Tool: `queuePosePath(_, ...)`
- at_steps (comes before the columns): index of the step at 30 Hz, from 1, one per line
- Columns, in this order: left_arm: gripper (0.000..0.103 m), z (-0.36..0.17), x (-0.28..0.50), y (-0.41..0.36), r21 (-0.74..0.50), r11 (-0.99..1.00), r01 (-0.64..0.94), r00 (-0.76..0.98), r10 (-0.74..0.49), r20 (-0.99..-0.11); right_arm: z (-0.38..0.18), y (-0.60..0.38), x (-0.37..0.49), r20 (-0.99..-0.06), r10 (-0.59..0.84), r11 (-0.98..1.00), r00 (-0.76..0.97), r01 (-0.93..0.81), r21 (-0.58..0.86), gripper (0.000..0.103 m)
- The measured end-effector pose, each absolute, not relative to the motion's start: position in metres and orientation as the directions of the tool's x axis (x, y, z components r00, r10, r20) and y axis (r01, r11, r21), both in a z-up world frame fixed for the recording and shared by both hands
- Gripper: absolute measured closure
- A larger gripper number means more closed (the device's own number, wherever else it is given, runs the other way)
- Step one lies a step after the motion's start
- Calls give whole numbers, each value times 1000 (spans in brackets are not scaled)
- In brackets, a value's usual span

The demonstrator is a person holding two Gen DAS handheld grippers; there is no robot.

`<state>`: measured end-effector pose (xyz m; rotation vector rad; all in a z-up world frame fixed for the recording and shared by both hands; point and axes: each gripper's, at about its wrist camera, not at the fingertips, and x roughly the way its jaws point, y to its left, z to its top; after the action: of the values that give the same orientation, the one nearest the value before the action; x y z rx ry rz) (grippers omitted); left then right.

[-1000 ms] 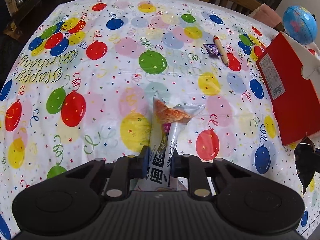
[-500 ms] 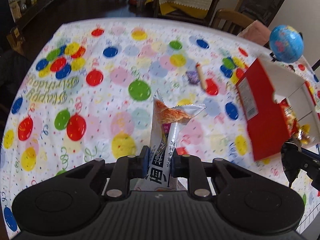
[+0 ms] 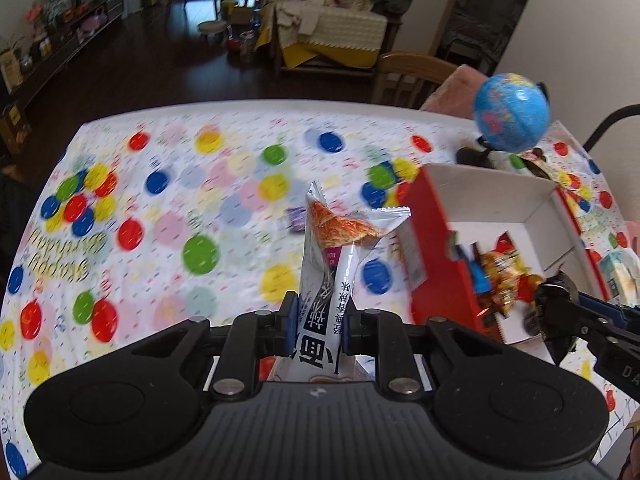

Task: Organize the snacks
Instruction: 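Carry the white biscuit bag with left tool while right carries chocolate bar over the red box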

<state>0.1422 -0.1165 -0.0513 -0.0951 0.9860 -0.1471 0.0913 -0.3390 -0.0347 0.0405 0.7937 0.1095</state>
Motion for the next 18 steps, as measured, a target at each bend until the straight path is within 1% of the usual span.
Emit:
queuePosePath(8, 83, -39, 152, -174, -137, 980, 144, 560, -195, -805, -31, -386, 99, -698, 85, 996, 711, -53, 67, 75)
queuePosePath(18, 83, -47, 164, -242, -125, 969, 213, 529, -222, -819, -38, -438, 107, -706, 41, 999, 707, -5, 54, 75)
